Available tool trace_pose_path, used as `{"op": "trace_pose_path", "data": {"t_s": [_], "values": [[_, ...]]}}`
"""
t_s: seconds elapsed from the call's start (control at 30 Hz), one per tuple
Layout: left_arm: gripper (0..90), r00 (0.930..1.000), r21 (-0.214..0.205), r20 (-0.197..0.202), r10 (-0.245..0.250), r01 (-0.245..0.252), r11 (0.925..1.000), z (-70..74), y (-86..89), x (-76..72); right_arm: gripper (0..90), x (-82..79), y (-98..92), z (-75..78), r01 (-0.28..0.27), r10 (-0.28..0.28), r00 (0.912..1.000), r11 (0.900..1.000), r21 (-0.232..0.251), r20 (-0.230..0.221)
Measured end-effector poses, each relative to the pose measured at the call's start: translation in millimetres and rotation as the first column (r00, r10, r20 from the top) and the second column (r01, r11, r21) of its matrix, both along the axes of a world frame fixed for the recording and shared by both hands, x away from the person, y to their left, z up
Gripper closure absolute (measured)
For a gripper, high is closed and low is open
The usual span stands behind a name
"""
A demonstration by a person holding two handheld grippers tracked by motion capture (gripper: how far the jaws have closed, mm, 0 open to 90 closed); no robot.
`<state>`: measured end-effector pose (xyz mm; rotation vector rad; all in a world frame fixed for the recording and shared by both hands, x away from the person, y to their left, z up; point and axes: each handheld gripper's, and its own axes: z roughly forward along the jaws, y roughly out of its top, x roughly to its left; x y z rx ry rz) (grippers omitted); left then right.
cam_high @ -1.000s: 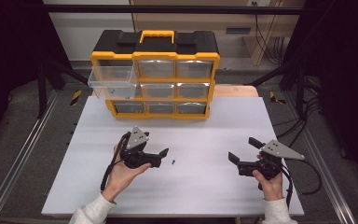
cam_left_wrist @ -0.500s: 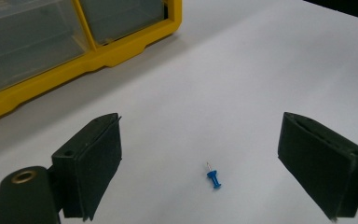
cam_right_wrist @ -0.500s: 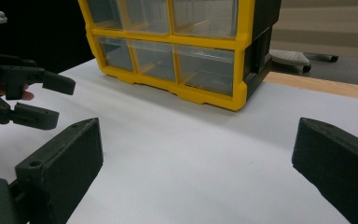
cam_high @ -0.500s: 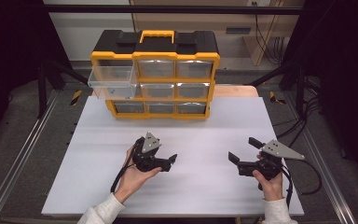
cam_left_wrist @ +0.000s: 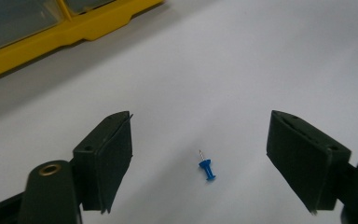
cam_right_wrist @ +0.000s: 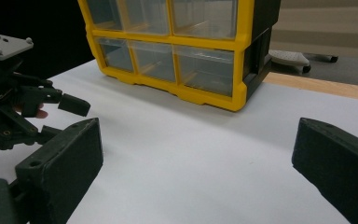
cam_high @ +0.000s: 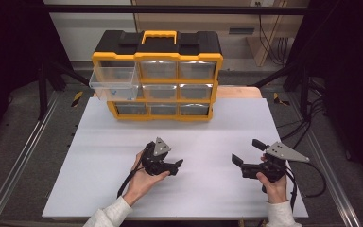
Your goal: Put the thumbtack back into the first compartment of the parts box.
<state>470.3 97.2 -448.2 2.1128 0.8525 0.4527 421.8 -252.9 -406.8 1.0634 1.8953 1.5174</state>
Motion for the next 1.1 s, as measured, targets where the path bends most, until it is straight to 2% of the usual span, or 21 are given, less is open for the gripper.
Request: {"op": "trace_pose_path", "data": {"t_s": [0.2, 0.33, 0.43, 0.63, 0.9, 1.1], "values": [[28.0, 0.999, 0.046, -0.044, -0.001, 0.003, 0.9989, -9.0, -5.3, 2.4, 2.2, -0.1, 0.0, 0.1, 0.0, 0.0, 1.0, 1.0, 0.002, -0.001], [33.2, 0.9983, 0.051, -0.057, 0.013, -0.011, 0.9986, -12.6, -7.4, 3.6, 2.2, -0.4, 0.5, 0.6, 0.002, -0.002, 1.0, 1.0, 0.001, -0.006], [37.3, 0.9936, 0.085, -0.113, 0.007, 0.002, 0.9964, -13.8, -6.9, 5.9, 2.2, -0.5, 0.5, 0.5, 0.003, -0.003, 1.0, 1.0, 0.001, -0.007], [47.3, 0.9929, 0.112, -0.118, 0.01, 0.003, 0.9937, -15.6, -7.3, 7.6, 2.2, -0.5, 0.6, 0.6, 0.003, -0.003, 1.0, 1.0, 0.004, -0.007], [60.2, 0.9892, 0.102, -0.145, 0.02, -0.005, 0.9948, -21.4, -11.0, 10.5, 2.2, -0.5, 0.9, 0.8, 0.003, -0.003, 1.0, 1.0, 0.006, -0.007], [67.8, 0.991, 0.106, -0.132, 0.021, -0.007, 0.9943, -21.1, -11.8, 10.2, 2.2, -0.5, 1.4, 0.7, 0.002, -0.002, 0.9999, 1.0, 0.002, -0.011]]}}
